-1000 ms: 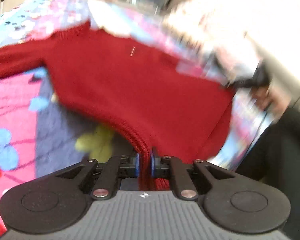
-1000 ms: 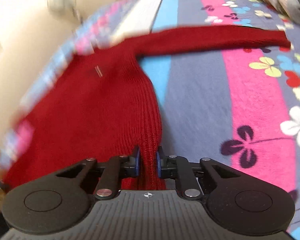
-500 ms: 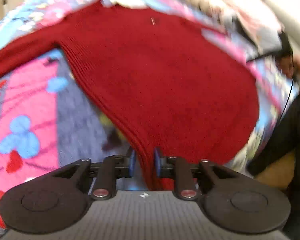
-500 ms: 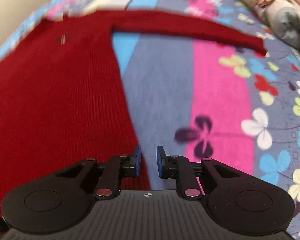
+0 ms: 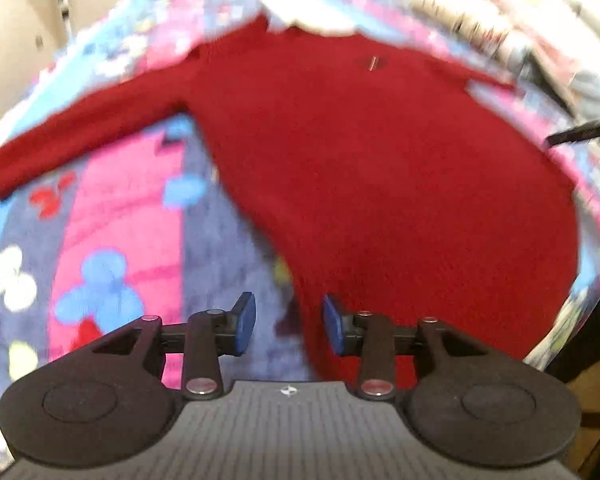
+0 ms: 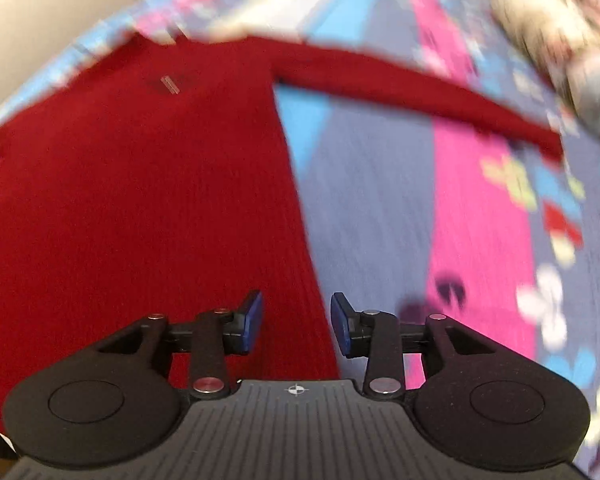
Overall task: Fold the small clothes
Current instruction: 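Release the hem with the left gripper and lift both grippers away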
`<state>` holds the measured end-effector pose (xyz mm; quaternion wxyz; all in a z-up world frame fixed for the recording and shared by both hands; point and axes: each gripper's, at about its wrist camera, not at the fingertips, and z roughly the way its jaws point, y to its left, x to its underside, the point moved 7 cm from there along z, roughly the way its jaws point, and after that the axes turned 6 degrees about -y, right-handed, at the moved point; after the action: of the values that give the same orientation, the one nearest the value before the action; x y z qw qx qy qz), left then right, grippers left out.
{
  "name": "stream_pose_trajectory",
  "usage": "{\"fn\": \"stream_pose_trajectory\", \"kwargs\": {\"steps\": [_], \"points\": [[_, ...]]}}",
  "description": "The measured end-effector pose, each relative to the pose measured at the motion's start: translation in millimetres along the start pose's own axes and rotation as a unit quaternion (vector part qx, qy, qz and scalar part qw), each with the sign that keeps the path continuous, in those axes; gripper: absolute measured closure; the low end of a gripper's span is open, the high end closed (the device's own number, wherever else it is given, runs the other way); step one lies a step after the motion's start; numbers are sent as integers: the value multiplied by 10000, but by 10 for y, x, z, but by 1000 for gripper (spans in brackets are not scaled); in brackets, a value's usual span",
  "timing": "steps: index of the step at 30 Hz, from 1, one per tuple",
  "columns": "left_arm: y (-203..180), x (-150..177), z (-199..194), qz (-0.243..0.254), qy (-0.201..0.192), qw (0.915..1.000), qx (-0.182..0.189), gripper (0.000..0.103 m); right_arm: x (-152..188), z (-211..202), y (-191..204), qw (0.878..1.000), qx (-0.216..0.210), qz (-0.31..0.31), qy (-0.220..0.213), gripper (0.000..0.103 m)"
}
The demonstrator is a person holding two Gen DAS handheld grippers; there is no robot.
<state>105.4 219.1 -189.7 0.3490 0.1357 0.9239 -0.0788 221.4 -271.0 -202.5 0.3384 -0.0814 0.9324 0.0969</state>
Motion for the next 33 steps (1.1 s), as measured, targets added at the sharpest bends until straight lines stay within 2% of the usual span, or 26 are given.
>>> {"fn": "stream_pose_trajectory", "kwargs": {"steps": [2,4,5,7,8,9,14,17,18,19,21,26,28,33], "points": [[-58,-72,-42,-65,-216,9995,219,61,-49,-44,67,9995,-203,-48,-223,57],[-102,-87,-29,-25,-209,9994,270,61,-17,25,134,9995,-297,-133,-42,53],[-102,-55,31,-3,-57,9997,237,61,52,97,147,9992,-245,-220,207,53],[-89,88,200,135,530,9985,-43,60,209,252,107,9958,87,-445,795,52],[-61,183,290,264,832,9958,-269,57,214,260,116,9953,130,-523,799,51],[-54,210,313,314,882,9950,-343,50,173,234,131,9959,109,-498,747,51],[-59,33,143,275,265,9983,-444,48,-18,78,163,9994,-111,-282,147,50],[-70,-112,77,336,-181,9971,-661,38,-2,112,112,9993,-42,-310,194,50],[-49,-176,85,339,-317,9959,-778,31,17,143,98,9991,17,-316,267,50],[-31,-233,67,342,-481,9937,-957,24,26,160,90,9990,80,-320,310,50],[12,-339,32,298,-753,9886,-1273,19,-6,173,110,9991,159,-307,256,50],[243,-595,-99,-194,-1458,9682,-2025,18,-182,110,59,9993,189,-58,-318,48],[317,-658,-126,-408,-1580,9610,-2233,13,-271,70,29,9979,207,105,-597,43],[335,-755,-133,-407,-1617,9533,-2517,11,-383,7,-7,9952,136,347,-908,40]]}}
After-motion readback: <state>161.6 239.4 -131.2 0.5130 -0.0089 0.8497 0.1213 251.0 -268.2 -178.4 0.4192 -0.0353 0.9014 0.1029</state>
